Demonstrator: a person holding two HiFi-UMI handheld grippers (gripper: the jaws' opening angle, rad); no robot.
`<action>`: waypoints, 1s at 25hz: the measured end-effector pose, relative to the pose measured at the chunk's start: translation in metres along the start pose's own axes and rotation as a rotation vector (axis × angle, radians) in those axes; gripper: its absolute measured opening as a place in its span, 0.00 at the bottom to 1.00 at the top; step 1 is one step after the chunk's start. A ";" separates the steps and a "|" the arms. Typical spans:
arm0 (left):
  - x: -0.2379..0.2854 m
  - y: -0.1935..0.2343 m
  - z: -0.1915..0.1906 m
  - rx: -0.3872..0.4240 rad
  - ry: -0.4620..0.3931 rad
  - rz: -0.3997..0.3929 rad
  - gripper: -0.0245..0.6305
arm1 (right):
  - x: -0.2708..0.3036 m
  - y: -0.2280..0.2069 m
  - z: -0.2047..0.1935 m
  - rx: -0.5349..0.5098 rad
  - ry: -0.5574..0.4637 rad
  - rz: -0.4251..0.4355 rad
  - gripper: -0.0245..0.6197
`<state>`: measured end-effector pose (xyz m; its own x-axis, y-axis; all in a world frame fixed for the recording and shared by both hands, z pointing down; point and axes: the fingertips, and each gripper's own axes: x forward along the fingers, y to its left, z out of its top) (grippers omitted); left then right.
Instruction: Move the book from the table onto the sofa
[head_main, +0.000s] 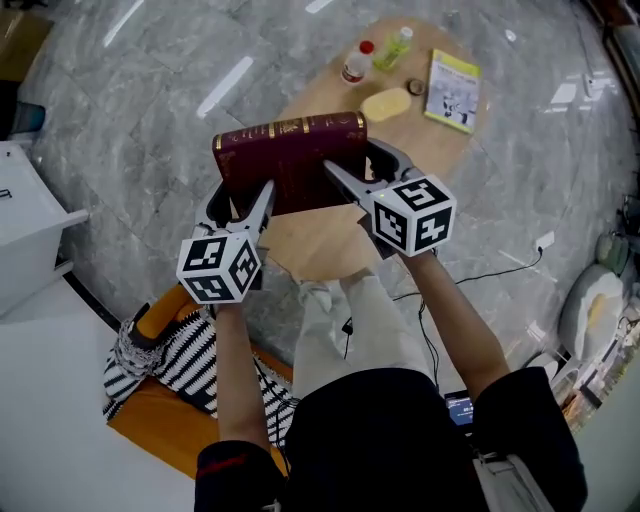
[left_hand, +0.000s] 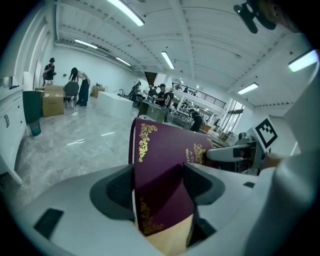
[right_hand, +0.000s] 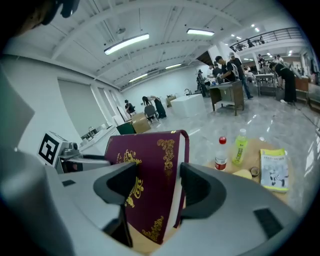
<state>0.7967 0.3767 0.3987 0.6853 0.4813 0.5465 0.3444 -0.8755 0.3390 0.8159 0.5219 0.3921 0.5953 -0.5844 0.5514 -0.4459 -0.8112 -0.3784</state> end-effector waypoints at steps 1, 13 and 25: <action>-0.006 -0.003 0.007 0.007 -0.015 0.003 0.52 | -0.005 0.004 0.009 -0.019 -0.012 0.003 0.49; -0.090 -0.049 0.074 0.056 -0.151 0.022 0.52 | -0.083 0.063 0.079 -0.127 -0.142 0.035 0.49; -0.182 -0.082 0.120 0.124 -0.233 0.036 0.51 | -0.152 0.132 0.120 -0.168 -0.264 0.056 0.49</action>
<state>0.7205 0.3551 0.1797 0.8229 0.4392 0.3604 0.3832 -0.8974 0.2185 0.7467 0.5010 0.1688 0.7100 -0.6308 0.3130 -0.5737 -0.7759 -0.2624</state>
